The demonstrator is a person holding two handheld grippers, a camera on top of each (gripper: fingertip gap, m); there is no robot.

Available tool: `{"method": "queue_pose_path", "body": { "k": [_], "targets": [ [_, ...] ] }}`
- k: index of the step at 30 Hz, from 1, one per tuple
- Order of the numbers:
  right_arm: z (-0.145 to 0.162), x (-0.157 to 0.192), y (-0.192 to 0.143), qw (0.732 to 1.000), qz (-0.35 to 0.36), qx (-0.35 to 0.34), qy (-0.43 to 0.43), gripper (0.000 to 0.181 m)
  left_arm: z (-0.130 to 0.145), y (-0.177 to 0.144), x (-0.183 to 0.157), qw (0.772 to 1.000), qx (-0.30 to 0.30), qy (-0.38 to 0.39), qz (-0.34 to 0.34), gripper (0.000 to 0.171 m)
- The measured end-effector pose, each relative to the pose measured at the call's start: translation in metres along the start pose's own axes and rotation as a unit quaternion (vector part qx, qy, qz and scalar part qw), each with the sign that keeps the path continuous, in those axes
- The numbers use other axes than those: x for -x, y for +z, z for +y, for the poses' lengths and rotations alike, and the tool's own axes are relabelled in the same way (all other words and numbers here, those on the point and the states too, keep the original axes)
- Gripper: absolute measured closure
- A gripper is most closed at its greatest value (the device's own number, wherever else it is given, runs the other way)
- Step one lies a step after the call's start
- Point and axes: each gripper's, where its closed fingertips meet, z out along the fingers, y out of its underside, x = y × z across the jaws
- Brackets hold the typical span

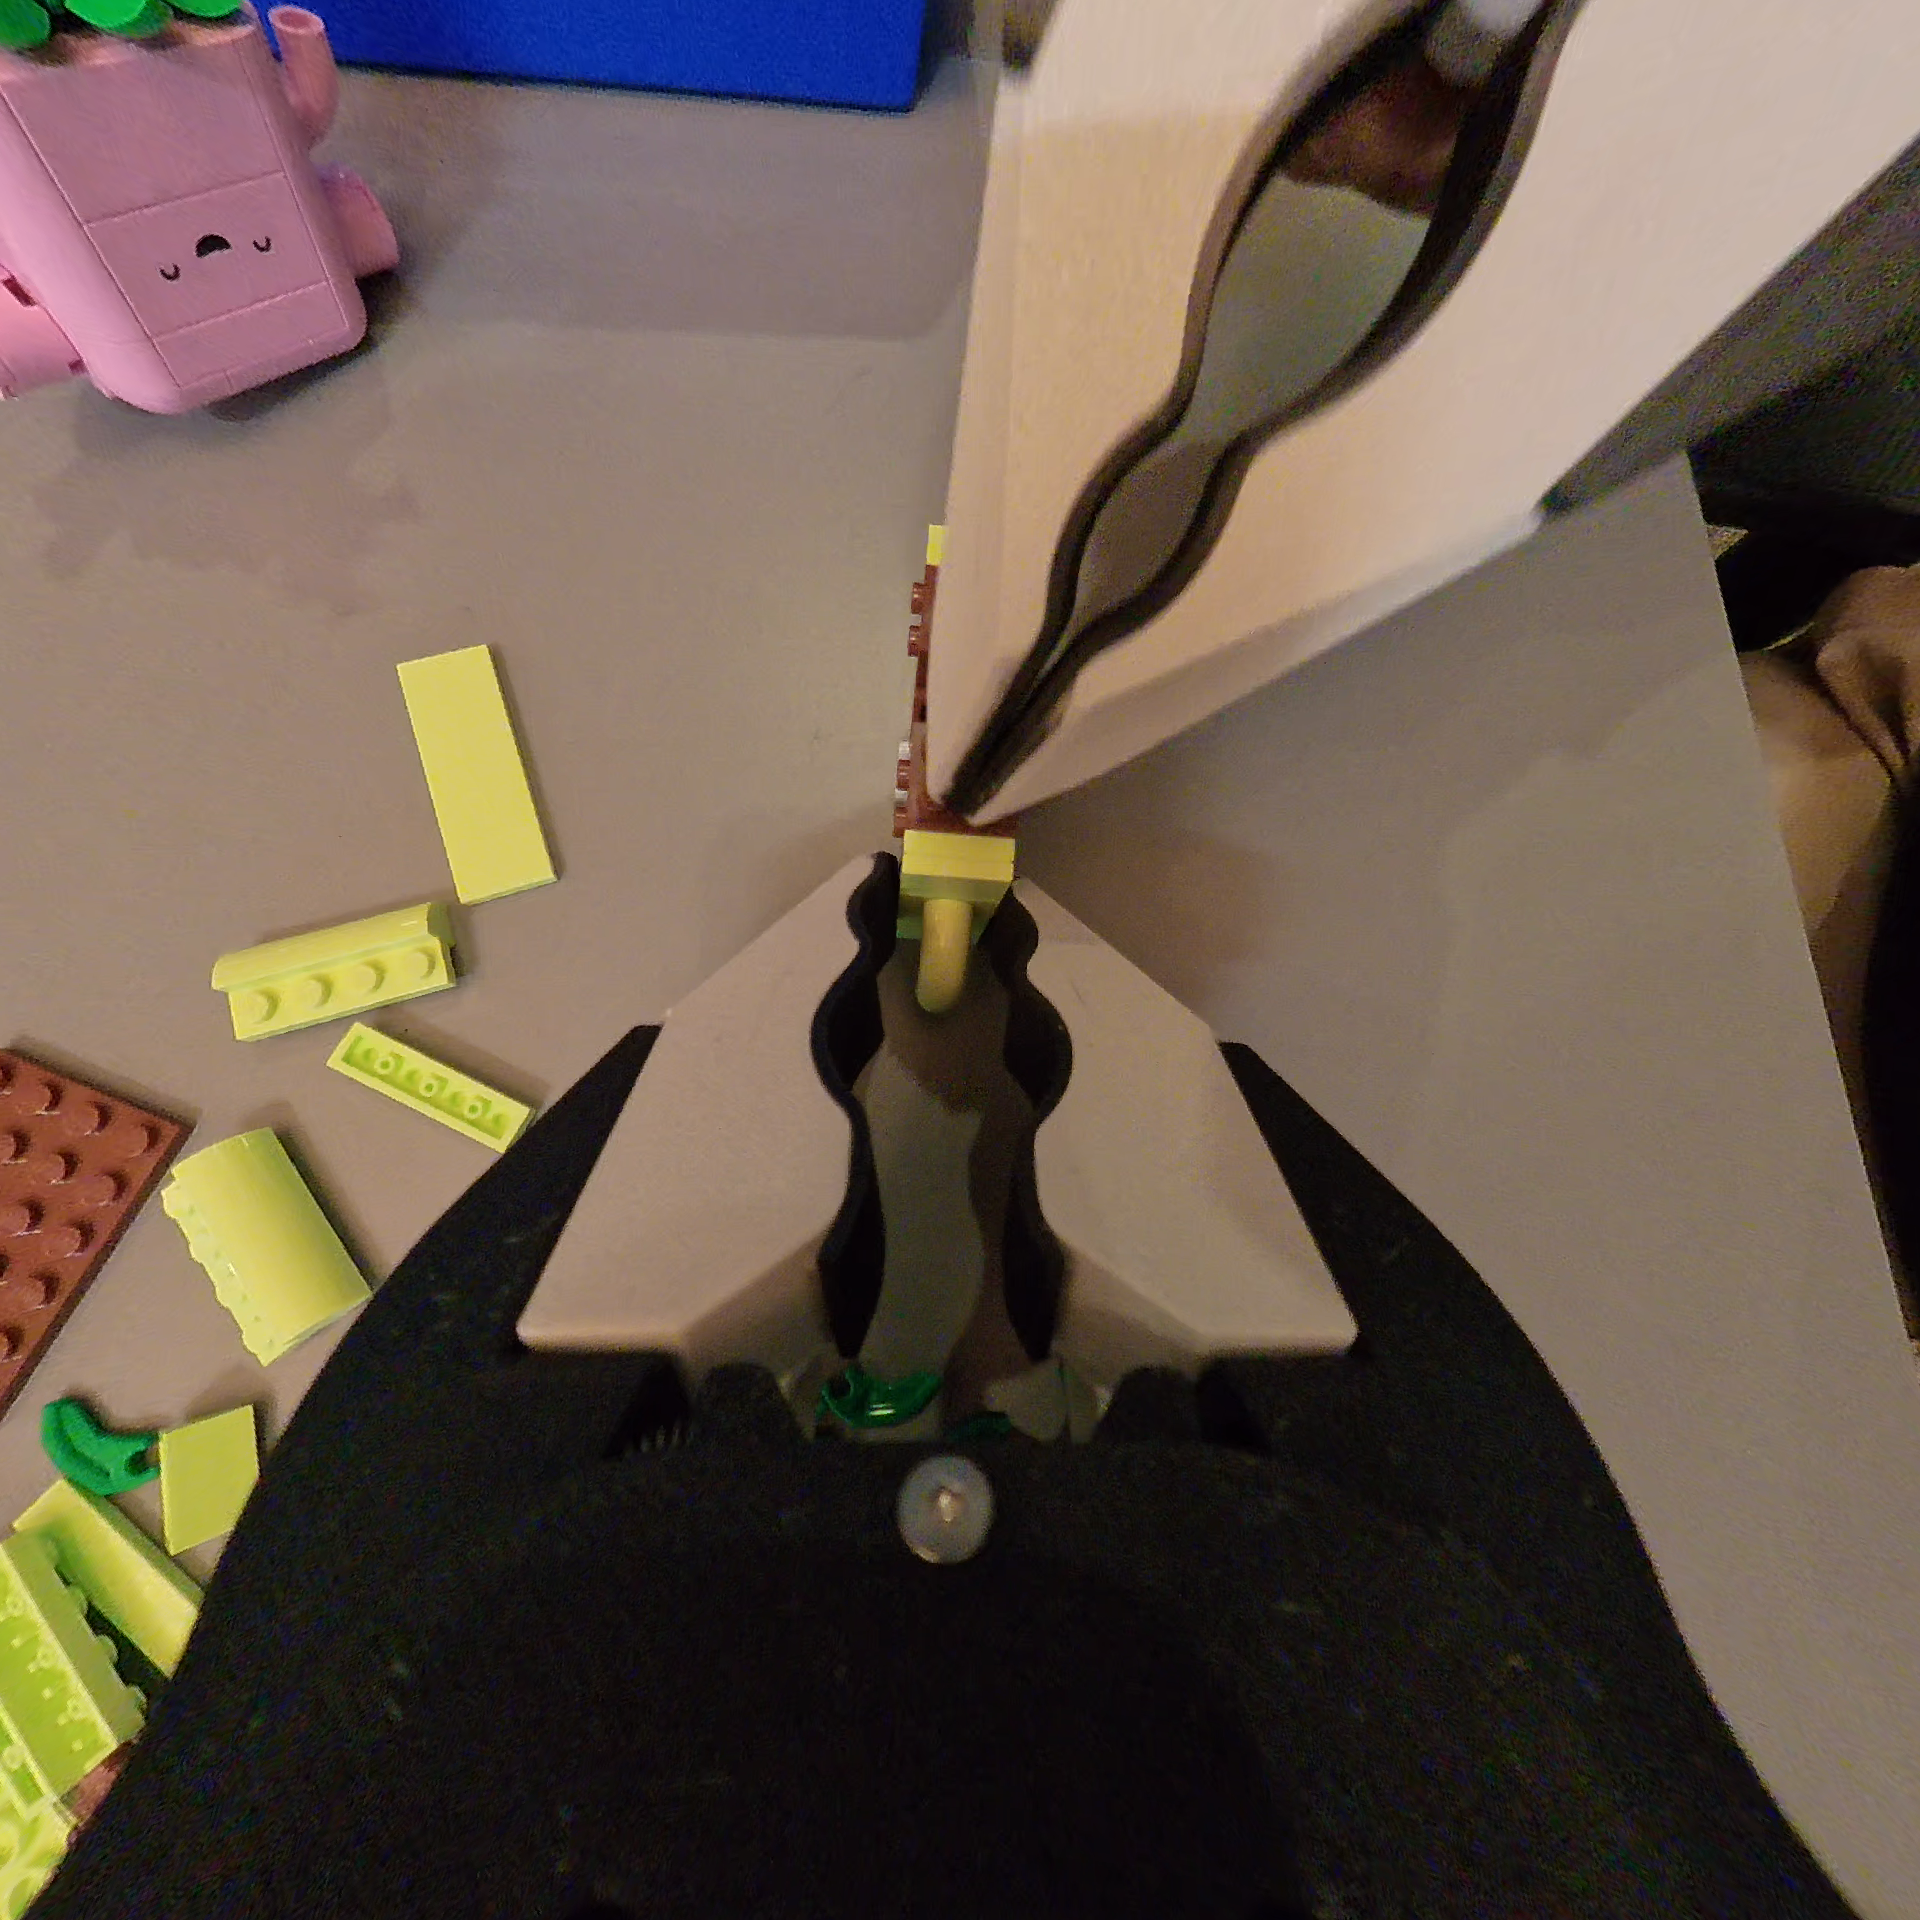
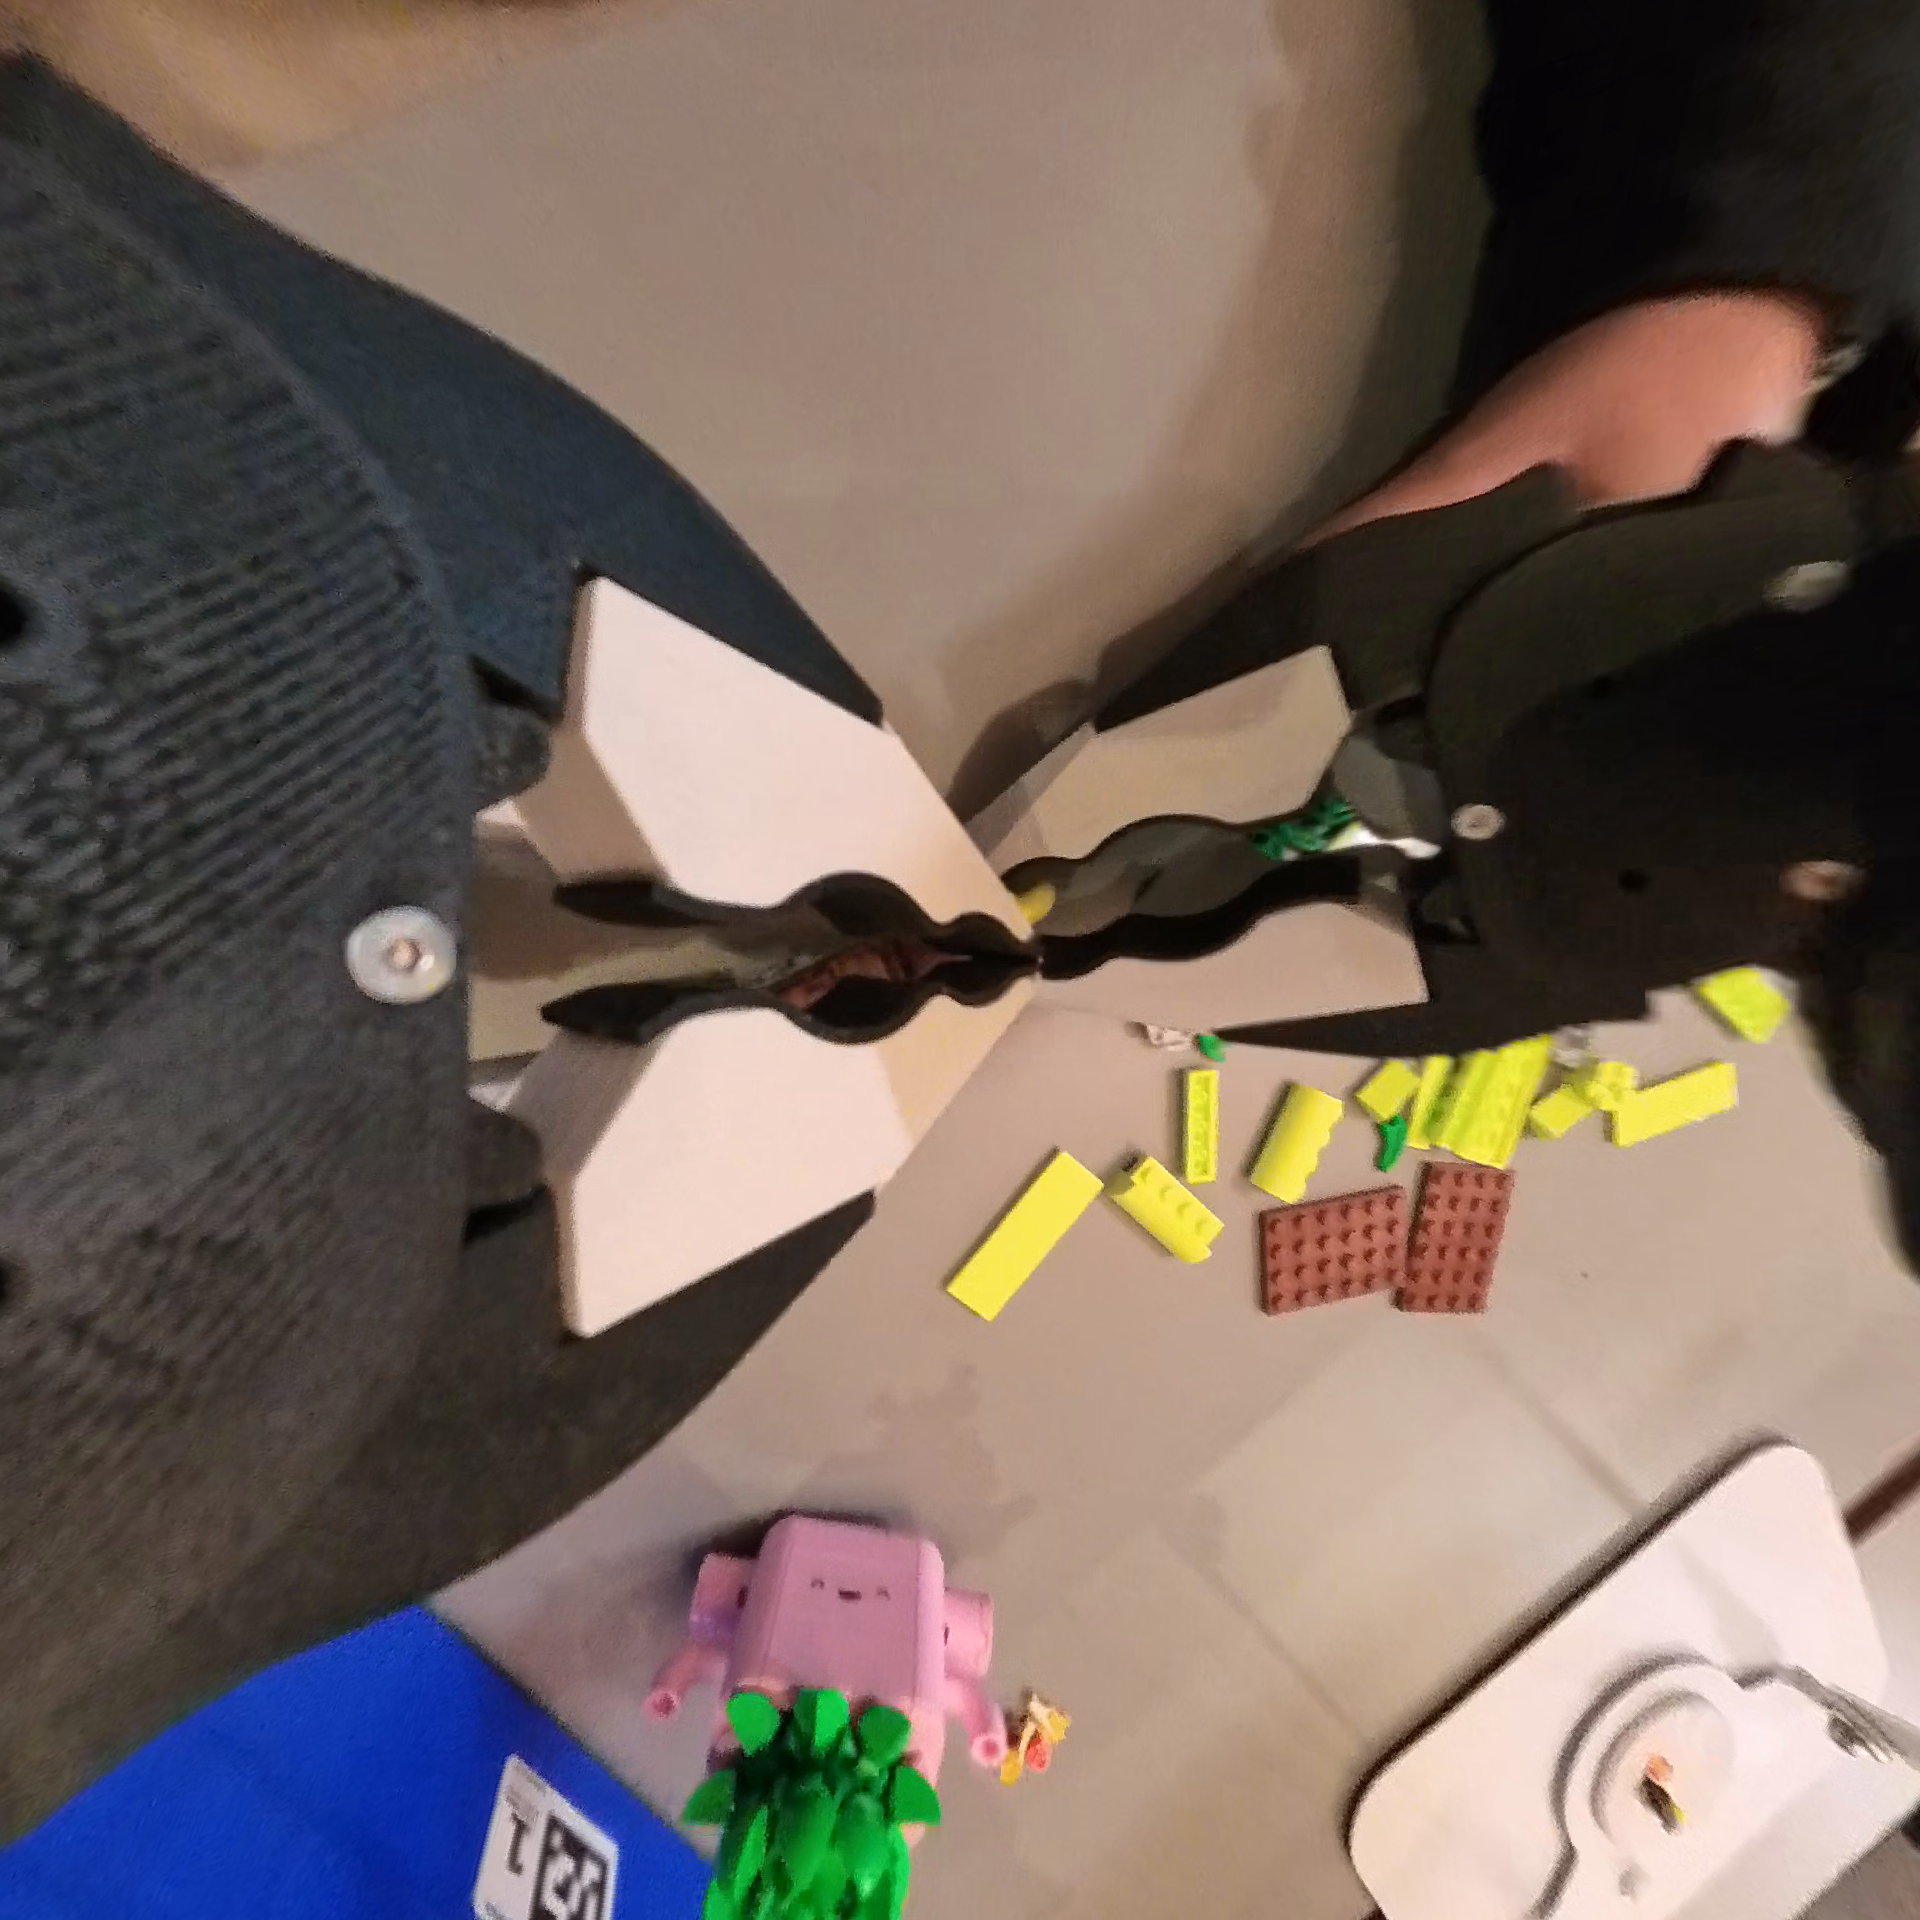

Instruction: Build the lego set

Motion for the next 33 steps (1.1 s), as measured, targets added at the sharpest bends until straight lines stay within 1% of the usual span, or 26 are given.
{"method": "queue_pose_path", "body": {
  "k": [1,2,4,7,10,12,14,17,22,24,26,27,29,30,31,32,33],
  "targets": [
    [-0.005,-0.003,-0.005,1.0,-0.009,-0.009,0.01,0.181,0.0,0.0,0.0,1.0,0.0,0.0,0.0,0.156],
    [-0.007,-0.007,-0.008,1.0,-0.014,-0.003,0.014,0.181,0.0,0.0,0.0,1.0,0.0,0.0,0.0,0.156],
    [-0.004,-0.014,-0.01,1.0,-0.015,0.025,-0.002,0.181,0.0,0.0,0.0,1.0,0.0,0.0,0.0,0.156],
    [0.001,-0.005,-0.006,0.998,-0.045,0.053,-0.002,0.181,0.0,0.0,0.0,1.0,0.0,0.0,-0.001,0.156],
    [0.013,-0.002,-0.001,0.994,-0.056,0.09,-0.01,0.181,0.0,0.0,0.0,1.0,0.001,0.002,-0.002,0.156],
    [0.015,0.0,0.0,0.992,-0.069,0.102,-0.011,0.181,0.0,0.0,0.0,1.0,0.001,0.003,-0.003,0.156],
    [0.016,0.002,0.0,0.988,-0.086,0.129,-0.003,0.181,0.0,0.0,0.0,1.0,0.001,0.003,-0.002,0.156],
    [0.017,0.003,0.001,0.983,-0.09,0.163,-0.007,0.181,0.0,0.0,0.0,1.0,0.001,0.003,-0.002,0.156],
    [0.018,0.003,0.001,0.977,-0.092,0.192,0.003,0.181,0.0,0.0,0.0,1.0,0.002,0.007,-0.002,0.156],
    [0.018,0.003,0.001,0.979,-0.086,0.183,-0.007,0.181,0.0,0.0,0.0,1.0,0.002,0.009,-0.003,0.156],
    [0.015,0.0,-0.002,0.986,-0.071,0.147,-0.023,0.181,0.0,0.0,-0.001,1.0,0.002,0.013,-0.005,0.156],
    [0.009,-0.006,-0.008,0.992,-0.053,0.111,-0.021,0.181,0.0,0.0,-0.001,1.0,0.002,0.016,-0.006,0.156],
    [-0.006,-0.021,-0.033,0.999,-0.023,0.024,0.005,0.181,0.001,-0.001,-0.001,1.0,0.002,0.015,-0.006,0.156],
    [-0.002,-0.027,-0.043,1.0,-0.013,0.007,0.02,0.181,0.002,-0.002,0.0,1.0,0.002,0.013,-0.004,0.156],
    [0.013,-0.032,-0.047,0.999,0.0,0.022,0.033,0.181,0.002,-0.002,0.0,1.0,0.002,0.012,-0.001,0.156],
    [0.033,-0.034,-0.048,0.998,0.008,0.051,0.042,0.179,0.003,-0.003,0.0,1.0,0.002,0.013,0.002,0.156],
    [0.049,-0.031,-0.045,0.996,0.006,0.071,0.047,0.174,0.004,-0.004,0.001,1.0,0.004,0.016,0.003,0.156]
  ]
}}
